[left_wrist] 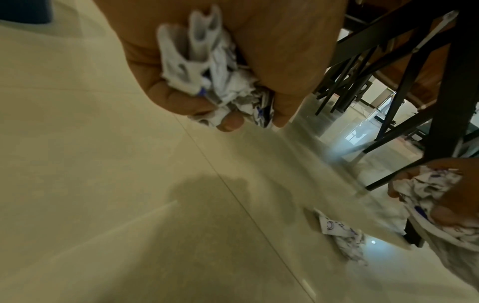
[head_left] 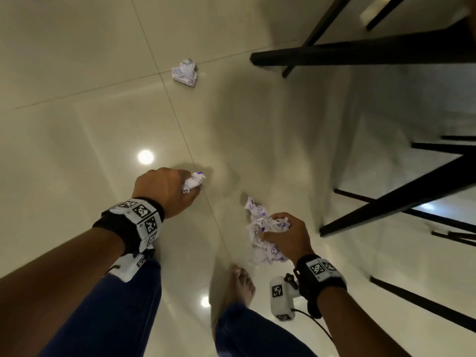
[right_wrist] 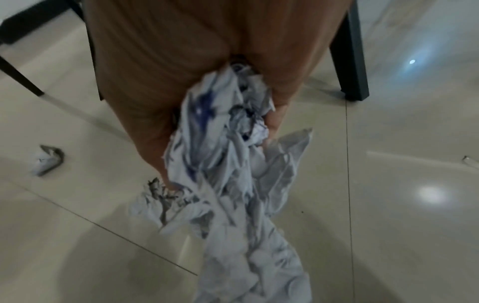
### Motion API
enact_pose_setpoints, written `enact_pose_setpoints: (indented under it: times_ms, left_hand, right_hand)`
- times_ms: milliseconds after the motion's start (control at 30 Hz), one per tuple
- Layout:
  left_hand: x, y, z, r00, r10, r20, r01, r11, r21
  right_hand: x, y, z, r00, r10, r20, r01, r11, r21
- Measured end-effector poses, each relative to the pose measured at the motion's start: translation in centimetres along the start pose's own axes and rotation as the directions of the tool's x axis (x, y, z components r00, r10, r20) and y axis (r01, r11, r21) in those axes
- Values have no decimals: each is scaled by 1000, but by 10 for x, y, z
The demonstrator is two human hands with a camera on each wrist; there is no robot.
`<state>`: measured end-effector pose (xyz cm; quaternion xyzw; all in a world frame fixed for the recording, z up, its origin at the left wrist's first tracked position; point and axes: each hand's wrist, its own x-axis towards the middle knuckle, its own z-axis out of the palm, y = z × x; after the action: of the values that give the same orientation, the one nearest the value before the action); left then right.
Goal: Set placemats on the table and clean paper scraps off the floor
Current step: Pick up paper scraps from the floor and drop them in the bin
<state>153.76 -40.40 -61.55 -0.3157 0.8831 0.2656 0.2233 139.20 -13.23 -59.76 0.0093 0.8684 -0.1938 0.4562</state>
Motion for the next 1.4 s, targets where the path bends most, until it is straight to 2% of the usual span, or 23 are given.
enact_pose_setpoints:
  times_ms: [133,200,333,433,500,600,667,900,1033,1100,1200,1267,1400]
  left_hand:
    - [-35,22,3,1000,-5,23,6,999,-45]
    - [-52,34,7,998,-21,58,25,997,-75]
    - [-70,59,17,993,-67,95,73,996,-57]
    - [-64,66,34,990,-53,133,67,992,-105]
    - [-54,59,49,990,-65,124,80,989,-121]
    - [-42,51,56,994,-64,85,75,987,-139]
    - [-36,41,57,995,-87,57,95,984,-152]
    - [-27,7,40,988,-150,34,153,962,-226]
    - [-17,-5,34,984,-176,3,171,953,-249]
    - [-14,-9,32,980,-197,-4,189,945,-267]
    - [-12,-15,28,975,-220,-17,206,939,-276]
    - [-12,-19,21,974,-226,-25,209,932,-295]
    - [-4,-38,1,969,-244,-42,215,915,-341]
  right_hand:
    - [-14,-4,-25,997,-32,-70,37,997,66]
    - [-19,-5,-32,999,-30,-30,32,997,74]
    - [-10,0,-16,991,-33,134,58,980,-188]
    - [22,10,15,995,-24,99,56,939,-339]
    - [46,20,42,997,18,74,12,922,-386]
    - [61,29,69,1000,-18,-11,10,877,-481]
    - [61,30,86,1000,-29,1,25,851,-525]
    - [51,32,97,994,-97,-58,54,858,-511]
    - [61,28,98,997,-29,-72,-10,868,-496]
    - [69,24,95,999,-21,-28,3,844,-537]
    - [70,5,90,993,-82,87,117,816,-566]
    - [69,-24,87,982,-140,126,184,858,-479]
    - [77,-122,83,935,-324,144,354,874,-333]
